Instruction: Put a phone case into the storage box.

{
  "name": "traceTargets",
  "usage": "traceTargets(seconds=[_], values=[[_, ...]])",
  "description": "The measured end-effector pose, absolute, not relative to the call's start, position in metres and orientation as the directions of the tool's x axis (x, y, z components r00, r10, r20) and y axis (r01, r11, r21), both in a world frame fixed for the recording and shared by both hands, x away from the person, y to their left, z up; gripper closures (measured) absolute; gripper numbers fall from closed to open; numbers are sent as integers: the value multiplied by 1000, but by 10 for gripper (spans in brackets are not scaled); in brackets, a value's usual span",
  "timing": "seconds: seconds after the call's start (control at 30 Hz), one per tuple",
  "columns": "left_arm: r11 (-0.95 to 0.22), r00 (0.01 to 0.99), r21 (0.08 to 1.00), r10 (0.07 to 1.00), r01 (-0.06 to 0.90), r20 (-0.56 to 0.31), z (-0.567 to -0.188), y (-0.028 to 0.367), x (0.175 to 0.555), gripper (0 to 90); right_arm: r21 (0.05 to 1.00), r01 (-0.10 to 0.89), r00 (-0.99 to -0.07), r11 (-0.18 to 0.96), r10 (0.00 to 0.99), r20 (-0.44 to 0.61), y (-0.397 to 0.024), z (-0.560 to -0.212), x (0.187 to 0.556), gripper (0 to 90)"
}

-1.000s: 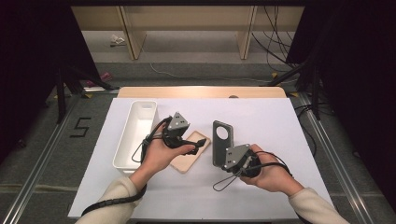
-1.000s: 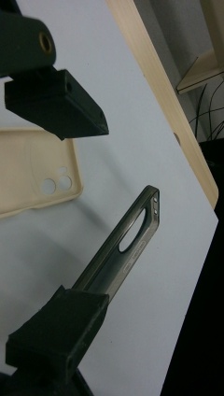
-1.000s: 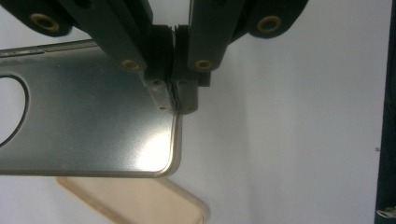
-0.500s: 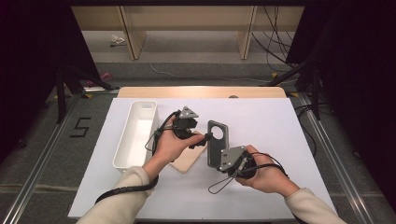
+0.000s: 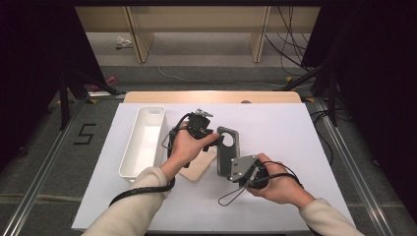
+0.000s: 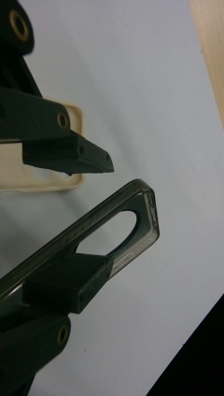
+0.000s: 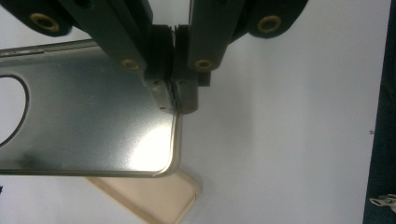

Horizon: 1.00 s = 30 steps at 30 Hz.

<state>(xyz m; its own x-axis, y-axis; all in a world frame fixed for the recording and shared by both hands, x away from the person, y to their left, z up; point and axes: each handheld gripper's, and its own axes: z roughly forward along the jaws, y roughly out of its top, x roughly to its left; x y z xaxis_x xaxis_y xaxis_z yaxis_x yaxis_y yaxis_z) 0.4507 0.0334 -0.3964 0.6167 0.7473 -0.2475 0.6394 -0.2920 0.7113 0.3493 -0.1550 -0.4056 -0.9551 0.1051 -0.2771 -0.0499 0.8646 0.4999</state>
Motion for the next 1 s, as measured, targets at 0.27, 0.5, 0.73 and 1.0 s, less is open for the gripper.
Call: traceTargets(seconds=[0.27, 0.5, 0.73, 1.0], values=[[-247, 574, 672, 753, 698, -321, -400, 35, 455, 596, 491, -57, -956, 869, 94, -278, -153, -407, 348, 888], [-182, 544, 661, 740, 728, -395, -399, 36, 453, 697, 475, -63, -957, 878, 82, -278, -151, -409, 347, 889], [-159, 564, 692, 717, 705, -410, -389, 27, 446, 777, 447, -67, -956, 892, 71, -284, -149, -417, 350, 890], [-163, 607, 728, 686, 666, -402, -381, 18, 438, 832, 423, -48, -954, 905, 85, -289, -149, -423, 352, 886]])
